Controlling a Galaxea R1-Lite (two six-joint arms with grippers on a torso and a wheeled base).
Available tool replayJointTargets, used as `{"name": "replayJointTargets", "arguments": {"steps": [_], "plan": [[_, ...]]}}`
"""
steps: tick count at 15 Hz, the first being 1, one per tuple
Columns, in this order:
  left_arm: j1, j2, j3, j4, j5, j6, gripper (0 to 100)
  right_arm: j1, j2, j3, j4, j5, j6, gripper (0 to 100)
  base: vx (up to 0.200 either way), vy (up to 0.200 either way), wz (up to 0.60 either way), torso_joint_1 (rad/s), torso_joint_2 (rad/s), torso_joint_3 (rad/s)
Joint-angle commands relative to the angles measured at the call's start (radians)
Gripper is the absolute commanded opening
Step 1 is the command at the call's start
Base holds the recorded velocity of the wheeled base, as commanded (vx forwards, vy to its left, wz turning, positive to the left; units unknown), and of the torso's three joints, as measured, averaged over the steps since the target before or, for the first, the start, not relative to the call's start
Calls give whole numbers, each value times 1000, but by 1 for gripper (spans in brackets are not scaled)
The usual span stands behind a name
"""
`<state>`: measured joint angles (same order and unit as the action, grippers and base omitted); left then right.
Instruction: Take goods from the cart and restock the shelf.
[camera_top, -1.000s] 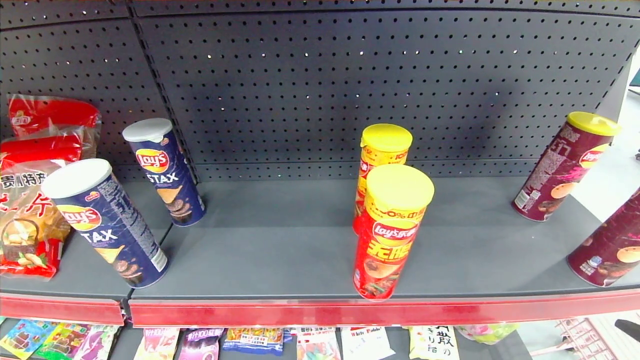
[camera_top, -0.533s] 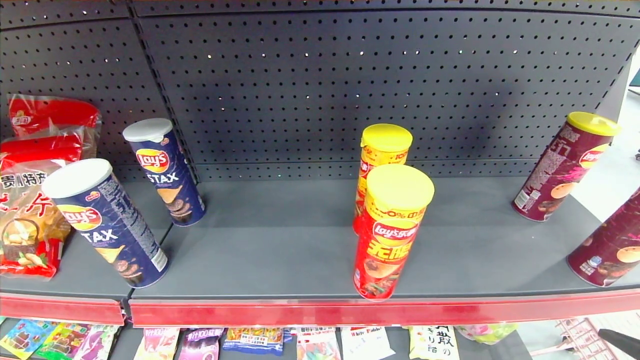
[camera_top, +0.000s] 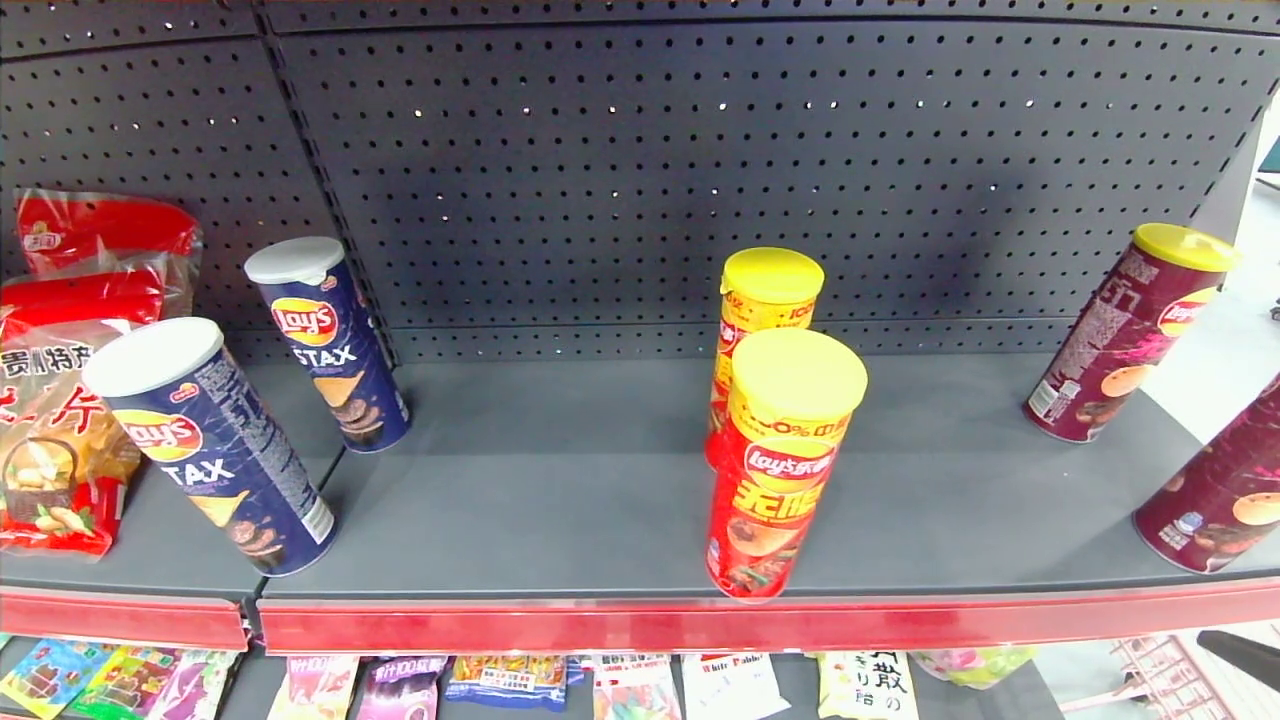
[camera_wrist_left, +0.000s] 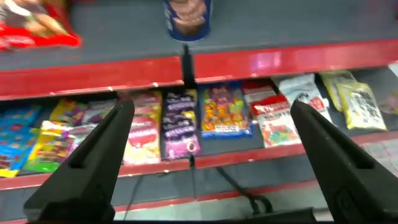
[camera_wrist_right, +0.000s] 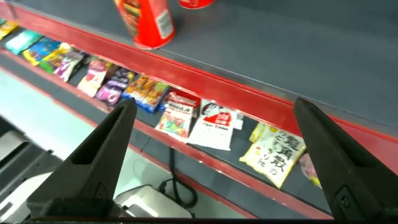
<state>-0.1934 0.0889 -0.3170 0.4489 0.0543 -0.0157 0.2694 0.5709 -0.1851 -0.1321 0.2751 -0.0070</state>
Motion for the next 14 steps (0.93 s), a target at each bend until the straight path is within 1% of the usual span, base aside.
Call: {"name": "replayJointTargets", "arguments": {"steps": [1,3,6,7,8,9,10,11,12,13,14], "plan": [[0,2,67,-44,-30,5,100,24,192,-100,-11,35,2,100,0,0,0,0,0,0],[0,3,113,-87,-19,5,100,25,259,-131,-12,36,-1,100,0,0,0,0,0,0],[0,3,138,-118,-14,7,100,24,238,-100,-11,33,-7,100,0,0,0,0,0,0],[2,3,138,-119,52,10,100,5,155,-79,2,-7,-5,100,0,0,0,0,0,0],[2,3,138,-119,56,10,100,4,149,-77,2,-11,-5,100,0,0,0,0,0,0],[2,3,138,-119,139,10,100,-29,23,-17,5,-169,-7,100,0,0,0,0,0,0],[2,2,138,-119,150,10,100,-27,-11,-5,5,-198,-7,100,0,0,0,0,0,0],[2,2,138,-119,187,14,100,-35,-109,18,35,-257,-2,100,0,0,0,0,0,0],[2,2,138,-119,202,16,100,-39,-146,18,63,-272,-2,100,0,0,0,0,0,0],[2,3,138,-119,211,10,100,-45,-252,18,163,-286,-5,100,0,0,0,0,0,0],[5,5,138,-118,213,8,100,-50,-353,-1,296,-304,-7,100,0,0,0,0,0,0]]}}
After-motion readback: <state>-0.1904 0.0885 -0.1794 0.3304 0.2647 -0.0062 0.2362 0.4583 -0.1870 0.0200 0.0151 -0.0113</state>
